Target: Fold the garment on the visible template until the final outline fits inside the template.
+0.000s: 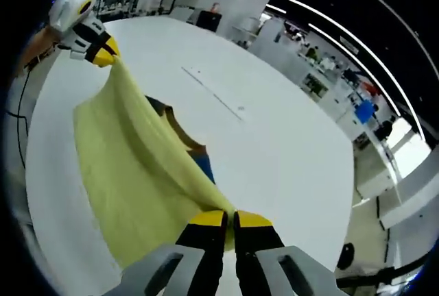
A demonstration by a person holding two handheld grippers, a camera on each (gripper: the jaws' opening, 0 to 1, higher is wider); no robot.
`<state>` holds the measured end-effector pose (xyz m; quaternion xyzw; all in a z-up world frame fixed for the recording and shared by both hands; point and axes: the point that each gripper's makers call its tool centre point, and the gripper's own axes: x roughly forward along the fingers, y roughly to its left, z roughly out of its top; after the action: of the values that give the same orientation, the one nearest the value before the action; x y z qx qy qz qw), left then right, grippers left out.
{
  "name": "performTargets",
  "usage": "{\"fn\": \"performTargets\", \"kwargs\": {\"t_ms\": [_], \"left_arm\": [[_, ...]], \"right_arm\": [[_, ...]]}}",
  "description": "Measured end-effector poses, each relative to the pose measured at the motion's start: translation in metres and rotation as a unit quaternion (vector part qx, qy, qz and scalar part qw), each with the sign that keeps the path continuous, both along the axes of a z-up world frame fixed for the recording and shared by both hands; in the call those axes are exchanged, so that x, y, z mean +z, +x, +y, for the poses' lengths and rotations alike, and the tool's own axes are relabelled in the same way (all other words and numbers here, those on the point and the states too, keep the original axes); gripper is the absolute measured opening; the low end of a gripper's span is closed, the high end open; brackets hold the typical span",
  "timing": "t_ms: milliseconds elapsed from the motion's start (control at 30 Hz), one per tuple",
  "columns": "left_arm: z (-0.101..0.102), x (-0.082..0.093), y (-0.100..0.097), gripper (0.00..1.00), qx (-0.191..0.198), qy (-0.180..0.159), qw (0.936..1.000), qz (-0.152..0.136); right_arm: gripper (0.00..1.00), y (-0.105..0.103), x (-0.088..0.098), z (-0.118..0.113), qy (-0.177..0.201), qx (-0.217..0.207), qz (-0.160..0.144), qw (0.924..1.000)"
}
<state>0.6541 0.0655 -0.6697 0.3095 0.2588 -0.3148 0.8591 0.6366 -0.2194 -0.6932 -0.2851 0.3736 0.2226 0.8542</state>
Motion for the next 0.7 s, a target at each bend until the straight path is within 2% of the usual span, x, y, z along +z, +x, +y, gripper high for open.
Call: {"fn": "performTargets", "kwargs": {"t_ms": [100, 233, 333, 500, 700], "left_arm": [[0.001, -0.011, 0.009, 0.02, 0.002, 0.005, 1.0, 0.004], [0.004, -0.033, 0.018, 0.02, 0.002, 0.006, 0.9997, 0.023], [0.009, -0.047, 0.024, 0.02, -0.003, 0.025, 0.9993, 0.026], [0.012, -0.069, 0.032, 0.02, -0.002, 0.022, 0.9988, 0.044], [0.013, -0.082, 0.037, 0.02, -0.011, 0.034, 0.9983, 0.047]], "right_arm": [[0.0, 0.008, -0.014, 0.002, 0.023, -0.011, 0.015, 0.9996], [0.0, 0.016, -0.028, 0.002, 0.031, -0.01, 0.028, 0.9991], [0.01, 0.019, -0.04, 0.003, 0.035, -0.004, 0.042, 0.9985], [0.01, 0.023, -0.061, 0.001, 0.041, -0.005, 0.068, 0.9968], [0.03, 0.025, -0.074, 0.0, 0.05, 0.0, 0.087, 0.9949]]}}
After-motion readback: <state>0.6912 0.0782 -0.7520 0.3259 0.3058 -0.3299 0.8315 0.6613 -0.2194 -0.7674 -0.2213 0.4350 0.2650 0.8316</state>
